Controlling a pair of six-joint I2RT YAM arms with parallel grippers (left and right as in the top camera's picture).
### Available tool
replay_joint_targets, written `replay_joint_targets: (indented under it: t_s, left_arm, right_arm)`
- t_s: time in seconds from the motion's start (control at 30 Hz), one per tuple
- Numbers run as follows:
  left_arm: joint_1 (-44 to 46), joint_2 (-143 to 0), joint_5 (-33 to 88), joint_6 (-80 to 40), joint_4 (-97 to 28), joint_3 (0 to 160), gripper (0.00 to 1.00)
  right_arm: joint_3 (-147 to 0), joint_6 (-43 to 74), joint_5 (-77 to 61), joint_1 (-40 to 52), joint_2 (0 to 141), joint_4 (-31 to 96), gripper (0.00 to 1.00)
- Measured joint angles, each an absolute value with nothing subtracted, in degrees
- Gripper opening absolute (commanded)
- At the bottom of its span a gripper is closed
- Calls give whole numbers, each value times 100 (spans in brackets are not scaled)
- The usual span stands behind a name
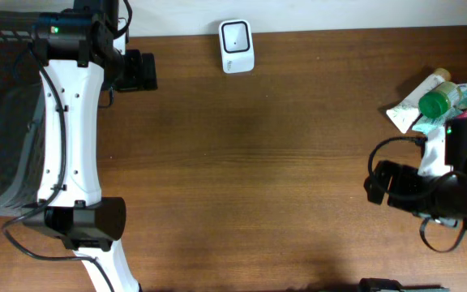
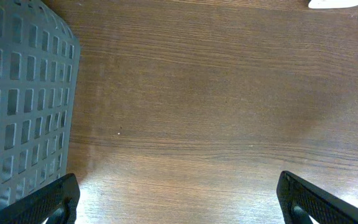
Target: Scan the item barcode
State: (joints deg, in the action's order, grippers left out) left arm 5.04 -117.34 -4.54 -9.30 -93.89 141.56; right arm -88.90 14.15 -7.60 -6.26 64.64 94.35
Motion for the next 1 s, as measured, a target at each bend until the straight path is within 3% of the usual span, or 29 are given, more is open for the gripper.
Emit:
replay_joint_targets:
  t_s: [0.1,0.17,0.37,0.5,0.63,1.0]
  left_arm:
    - [504,-11734,-454,-930,-9389,14156,99]
    - [504,-11734,-456,-930,-9386,14156,99]
    - [504,-11734,-456,-932,-9391,14153,99]
    - [504,-11738,-454,-932,-9389,14151,99]
    - [508,-11740,-456,-932,-9391,14151,99]
    - [508,-11740,-454,-932,-9391,14151,99]
  right_arm:
    - [-8676,1258,-760,-624,6434,8938,99]
    - [-8097,1050,-760,-460,6020,7946,99]
    - [-4987,574,-781,285,3146,4919,99]
    - [-3063,528,-784,119,1236,3745,99]
    - [-1894,429,-799,128,226,2720,99]
    - [-473,75,-805,128,82,202,99]
